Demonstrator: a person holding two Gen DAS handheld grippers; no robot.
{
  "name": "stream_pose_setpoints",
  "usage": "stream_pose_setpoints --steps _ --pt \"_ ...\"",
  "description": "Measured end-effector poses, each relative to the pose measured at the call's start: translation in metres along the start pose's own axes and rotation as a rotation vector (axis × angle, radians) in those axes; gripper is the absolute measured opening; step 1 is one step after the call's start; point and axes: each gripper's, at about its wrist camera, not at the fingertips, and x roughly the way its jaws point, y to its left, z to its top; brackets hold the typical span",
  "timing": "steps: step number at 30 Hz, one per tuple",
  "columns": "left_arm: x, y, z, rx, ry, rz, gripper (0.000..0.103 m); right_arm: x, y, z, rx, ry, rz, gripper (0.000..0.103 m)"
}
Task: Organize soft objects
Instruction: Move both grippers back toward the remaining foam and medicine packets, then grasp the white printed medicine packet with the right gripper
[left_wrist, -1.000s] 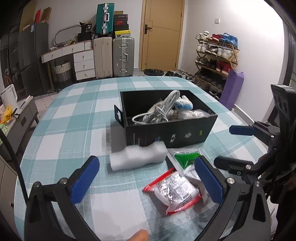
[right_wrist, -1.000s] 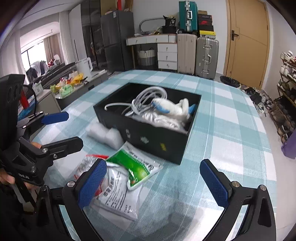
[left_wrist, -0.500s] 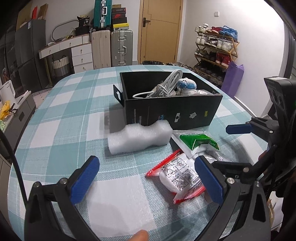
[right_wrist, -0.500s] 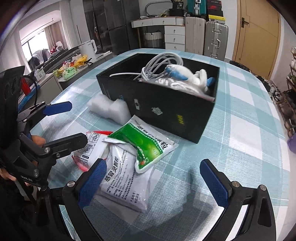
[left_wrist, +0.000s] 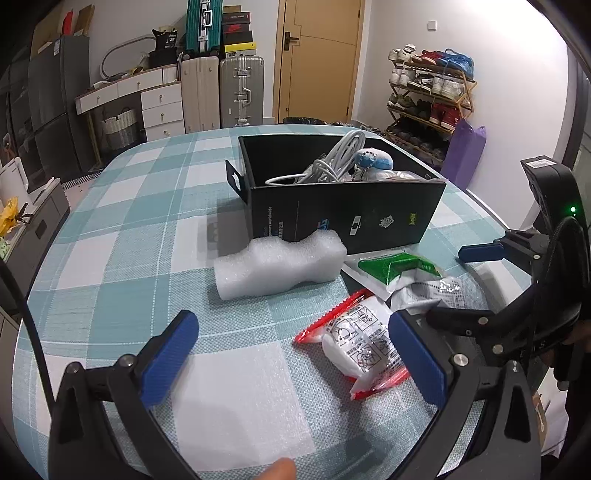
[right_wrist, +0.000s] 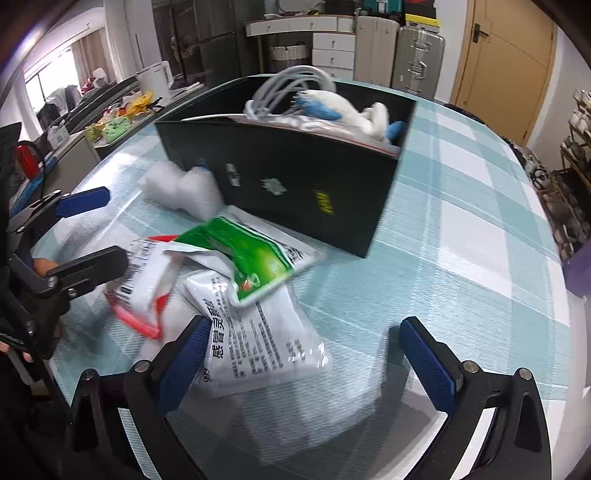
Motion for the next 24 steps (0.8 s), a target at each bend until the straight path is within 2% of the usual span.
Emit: stream_pose_setpoints --steps 11,13,15,18,24 --pt "0.001 -0.001 0.0 0.003 0.004 -0.003 0.103 0.001 0.011 -0.003 -0.026 -0.03 0.014 0.101" --pt "0.001 -0.001 0.0 0.003 0.006 -0.005 0.103 0.0 0.014 -0.002 -0.033 -0.044 0.02 0.092" --pt "0.001 -0.002 0.0 0.002 0.008 -0.009 0.103 -0.004 0.016 -0.002 -0.049 -0.051 0.03 0.075" --pt "0.002 -0.001 -0.001 -0.001 0.009 -0.009 0.103 -0.009 0.017 -0.002 -0.07 -0.051 0.048 0.06" --pt "0.001 -0.001 -0.002 -0.001 0.009 -0.009 0.103 -0.014 0.02 -0.003 -0.084 -0.061 0.123 0.043"
